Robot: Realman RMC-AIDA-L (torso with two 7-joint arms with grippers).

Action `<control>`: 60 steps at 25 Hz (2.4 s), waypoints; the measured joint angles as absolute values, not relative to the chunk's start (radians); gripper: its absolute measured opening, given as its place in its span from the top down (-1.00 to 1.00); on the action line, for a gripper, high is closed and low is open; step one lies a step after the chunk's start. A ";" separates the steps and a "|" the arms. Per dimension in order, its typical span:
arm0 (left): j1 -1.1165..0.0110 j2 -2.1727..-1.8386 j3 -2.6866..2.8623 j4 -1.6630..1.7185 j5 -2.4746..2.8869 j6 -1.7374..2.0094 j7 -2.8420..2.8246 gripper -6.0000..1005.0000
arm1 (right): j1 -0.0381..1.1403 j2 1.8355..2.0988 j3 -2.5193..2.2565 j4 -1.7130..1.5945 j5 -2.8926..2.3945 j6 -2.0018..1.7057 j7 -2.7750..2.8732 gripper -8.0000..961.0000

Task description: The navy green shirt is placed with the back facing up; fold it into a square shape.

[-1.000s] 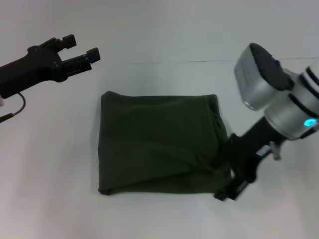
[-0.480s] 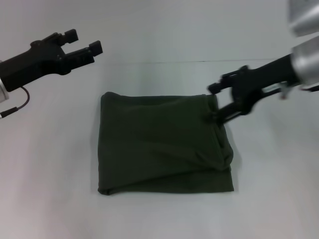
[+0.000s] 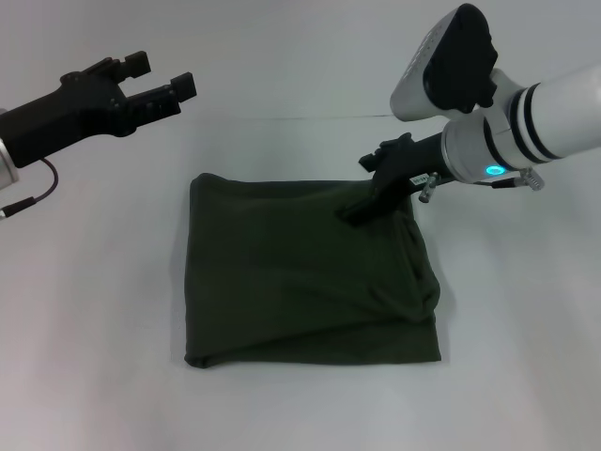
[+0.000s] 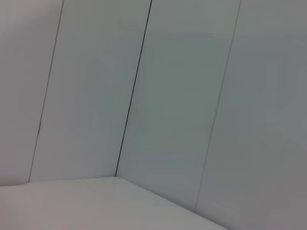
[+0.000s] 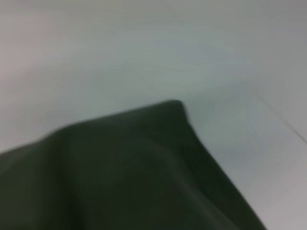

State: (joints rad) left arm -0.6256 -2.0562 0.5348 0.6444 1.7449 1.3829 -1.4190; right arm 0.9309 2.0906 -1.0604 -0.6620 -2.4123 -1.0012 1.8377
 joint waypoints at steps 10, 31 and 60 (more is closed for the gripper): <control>-0.627 -2.055 0.537 0.649 1.745 1.387 -1.412 -0.83 | 0.922 2.091 -1.124 -0.600 -2.658 -0.703 2.104 -0.92; -0.600 -2.067 0.674 0.635 1.869 1.539 -1.407 -0.83 | 0.609 2.008 -0.898 -0.752 -1.792 -1.383 1.608 -0.92; -0.672 -2.034 0.698 0.537 1.964 1.558 -1.278 -0.83 | 0.615 1.974 -0.881 -0.542 -1.805 -1.487 1.343 -0.91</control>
